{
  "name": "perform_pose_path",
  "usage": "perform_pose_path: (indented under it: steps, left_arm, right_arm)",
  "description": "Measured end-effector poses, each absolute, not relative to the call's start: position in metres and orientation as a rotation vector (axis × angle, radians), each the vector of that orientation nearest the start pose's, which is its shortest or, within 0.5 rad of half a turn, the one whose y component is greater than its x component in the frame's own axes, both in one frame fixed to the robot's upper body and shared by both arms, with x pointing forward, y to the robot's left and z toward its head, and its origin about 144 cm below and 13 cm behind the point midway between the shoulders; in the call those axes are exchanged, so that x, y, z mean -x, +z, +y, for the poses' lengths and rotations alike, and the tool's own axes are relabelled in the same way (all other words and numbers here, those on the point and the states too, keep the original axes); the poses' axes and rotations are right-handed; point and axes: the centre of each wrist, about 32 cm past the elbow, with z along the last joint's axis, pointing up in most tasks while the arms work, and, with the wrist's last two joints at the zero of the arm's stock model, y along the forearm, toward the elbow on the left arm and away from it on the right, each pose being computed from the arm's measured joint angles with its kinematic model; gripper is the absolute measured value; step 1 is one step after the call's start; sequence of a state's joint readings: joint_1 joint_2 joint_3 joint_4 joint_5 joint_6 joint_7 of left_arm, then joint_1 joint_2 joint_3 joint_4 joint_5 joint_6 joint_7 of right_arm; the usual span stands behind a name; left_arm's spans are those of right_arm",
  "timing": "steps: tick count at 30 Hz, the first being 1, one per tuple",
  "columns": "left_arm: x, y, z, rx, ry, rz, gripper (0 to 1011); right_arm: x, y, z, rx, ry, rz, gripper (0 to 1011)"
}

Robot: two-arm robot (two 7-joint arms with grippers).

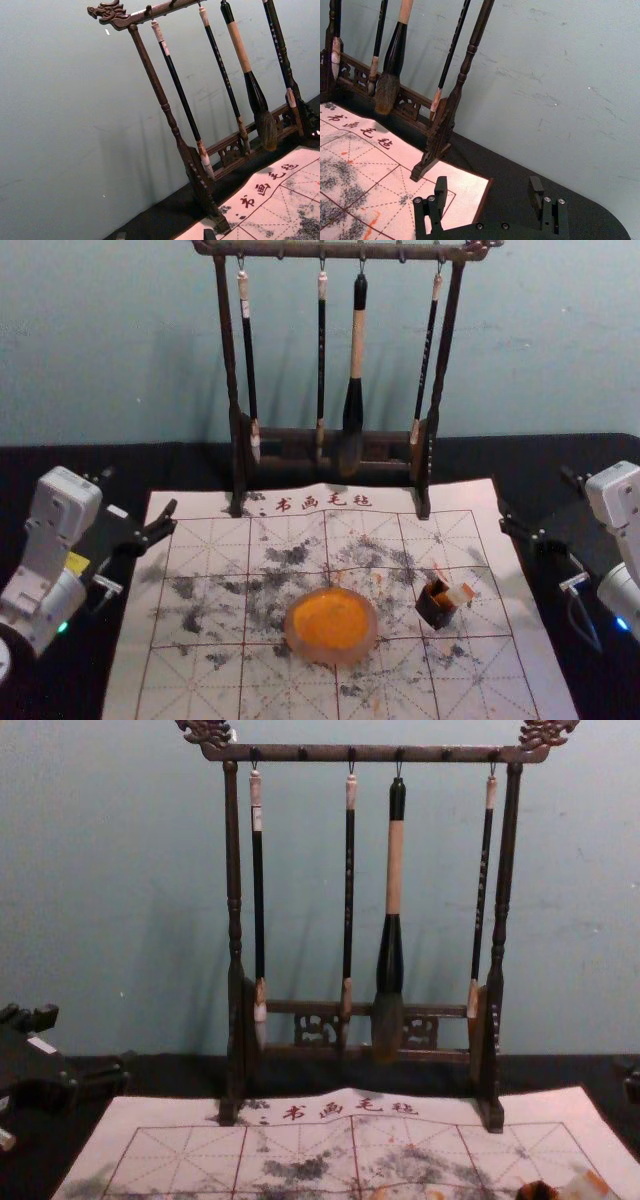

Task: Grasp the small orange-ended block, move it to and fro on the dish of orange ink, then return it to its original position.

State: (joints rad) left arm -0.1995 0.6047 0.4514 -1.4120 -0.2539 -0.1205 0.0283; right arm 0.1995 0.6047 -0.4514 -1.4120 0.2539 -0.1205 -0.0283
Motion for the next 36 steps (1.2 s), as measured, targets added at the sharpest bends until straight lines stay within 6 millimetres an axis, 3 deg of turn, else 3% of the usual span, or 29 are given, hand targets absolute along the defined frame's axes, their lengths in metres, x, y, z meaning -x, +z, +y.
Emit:
perform_pose_path:
  steps: [8,22,28,36]
  left_arm:
    - [-0.489,1.140,0.310,-0.304,1.248,-0.285,1001]
    - [-0.489,1.140,0.310,-0.304,1.248,-0.285,1001]
    - [-0.489,1.140,0.310,-0.304,1.248,-0.285,1001]
    - [-0.489,1.140,0.310,-0.304,1.248,-0.285,1001]
  right_arm:
    - [-0.486,1.147,-0.317,0.291,-1.219,-0.296,1000]
    - [-0.435,1.164,-0.339,0.196,-1.039,-0.206,1000]
    - [-0.419,1.162,-0.344,0.153,-0.915,-0.136,1000]
    - [-0.419,1.151,-0.340,0.158,-0.829,-0.067,1000]
